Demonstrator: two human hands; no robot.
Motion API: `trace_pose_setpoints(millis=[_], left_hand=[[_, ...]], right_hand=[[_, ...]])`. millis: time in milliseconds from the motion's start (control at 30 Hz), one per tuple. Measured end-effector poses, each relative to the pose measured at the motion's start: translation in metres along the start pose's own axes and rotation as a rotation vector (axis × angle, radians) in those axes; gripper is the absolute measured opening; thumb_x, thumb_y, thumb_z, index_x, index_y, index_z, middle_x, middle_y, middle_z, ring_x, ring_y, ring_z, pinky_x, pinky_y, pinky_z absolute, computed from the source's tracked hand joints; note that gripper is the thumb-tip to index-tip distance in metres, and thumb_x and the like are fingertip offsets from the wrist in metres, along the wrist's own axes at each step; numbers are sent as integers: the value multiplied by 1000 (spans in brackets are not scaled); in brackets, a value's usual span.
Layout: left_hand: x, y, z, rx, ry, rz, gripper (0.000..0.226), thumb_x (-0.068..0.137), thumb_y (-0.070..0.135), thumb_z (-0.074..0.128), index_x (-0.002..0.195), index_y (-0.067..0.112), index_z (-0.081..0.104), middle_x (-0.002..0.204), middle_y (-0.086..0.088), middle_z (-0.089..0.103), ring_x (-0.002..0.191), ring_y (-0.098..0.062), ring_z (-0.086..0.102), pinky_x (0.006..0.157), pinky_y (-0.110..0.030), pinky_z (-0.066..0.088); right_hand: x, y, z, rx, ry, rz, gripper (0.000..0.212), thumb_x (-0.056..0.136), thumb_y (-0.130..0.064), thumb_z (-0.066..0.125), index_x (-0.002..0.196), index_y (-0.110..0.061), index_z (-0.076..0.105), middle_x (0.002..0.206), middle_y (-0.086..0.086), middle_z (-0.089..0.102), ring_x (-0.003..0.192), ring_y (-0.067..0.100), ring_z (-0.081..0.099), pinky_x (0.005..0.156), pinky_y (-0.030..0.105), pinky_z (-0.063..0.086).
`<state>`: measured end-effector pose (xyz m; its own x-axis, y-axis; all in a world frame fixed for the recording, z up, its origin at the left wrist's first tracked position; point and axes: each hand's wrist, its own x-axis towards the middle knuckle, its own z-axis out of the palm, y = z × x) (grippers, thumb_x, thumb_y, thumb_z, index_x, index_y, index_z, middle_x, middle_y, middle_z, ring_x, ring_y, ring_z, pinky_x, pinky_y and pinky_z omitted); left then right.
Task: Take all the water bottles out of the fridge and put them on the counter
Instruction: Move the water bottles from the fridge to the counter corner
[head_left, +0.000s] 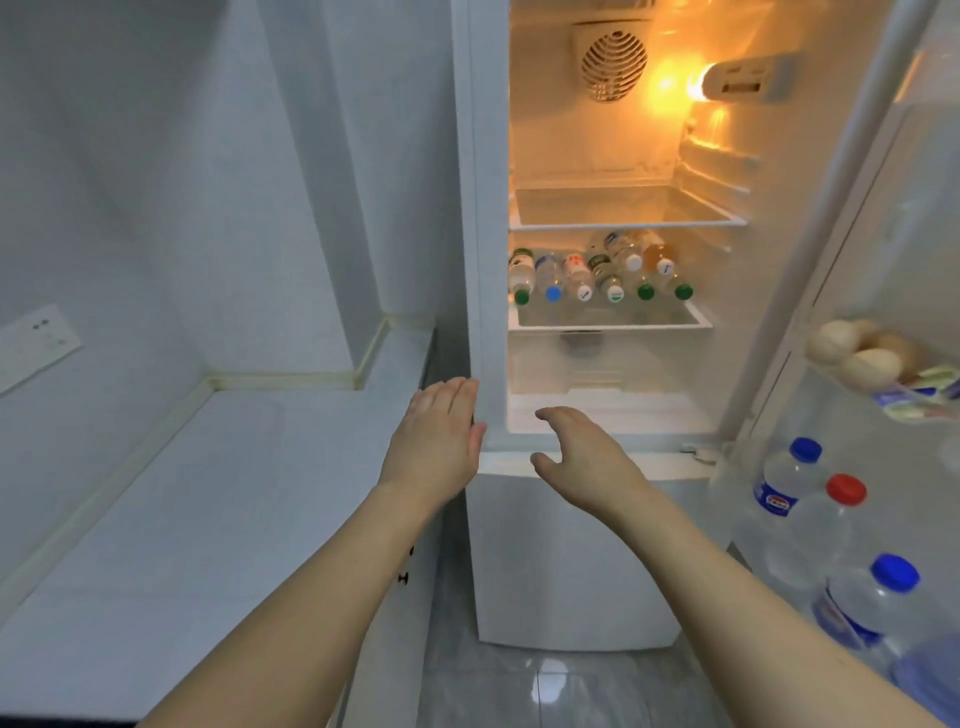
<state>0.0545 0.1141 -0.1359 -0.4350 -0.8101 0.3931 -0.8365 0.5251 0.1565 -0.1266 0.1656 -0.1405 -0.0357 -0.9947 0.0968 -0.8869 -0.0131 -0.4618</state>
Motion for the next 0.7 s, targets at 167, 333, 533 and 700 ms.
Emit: trace_pose_setpoints(millis=[167,333,533,700], left_hand=[[62,20,2,-14,26,108,52,99,30,44,146,12,32,148,-4,38,135,-23,34,112,-34,29],[127,38,13,-60,37,170,52,99,29,45,146,10,32,149,-6,37,135,-24,32,110,-33,30],[198,49,35,-96,28,164,52,97,28,47,145,13,31,144,-3,41,126,-24,39,95,-36,42],[262,59,53,-153,-28,112,46,96,26,49,138,12,40,136,-8,48,120,-27,47,91,-36,41]], right_hand=[[39,24,-28,-8,73,51,55,94,-27,53,146,-17,36,151,-3,37,136,15,38,108,28,32],[84,53,-55,-2,135,104,55,94,-27,53,146,-16,37,150,-1,38,135,16,38,109,28,29],[143,85,-86,44,215,123,46,92,-21,56,136,-18,48,139,1,50,129,20,46,103,31,37],[201,127,-108,161,268,279,48,93,-20,55,138,-8,48,141,9,50,130,26,46,105,36,37]])
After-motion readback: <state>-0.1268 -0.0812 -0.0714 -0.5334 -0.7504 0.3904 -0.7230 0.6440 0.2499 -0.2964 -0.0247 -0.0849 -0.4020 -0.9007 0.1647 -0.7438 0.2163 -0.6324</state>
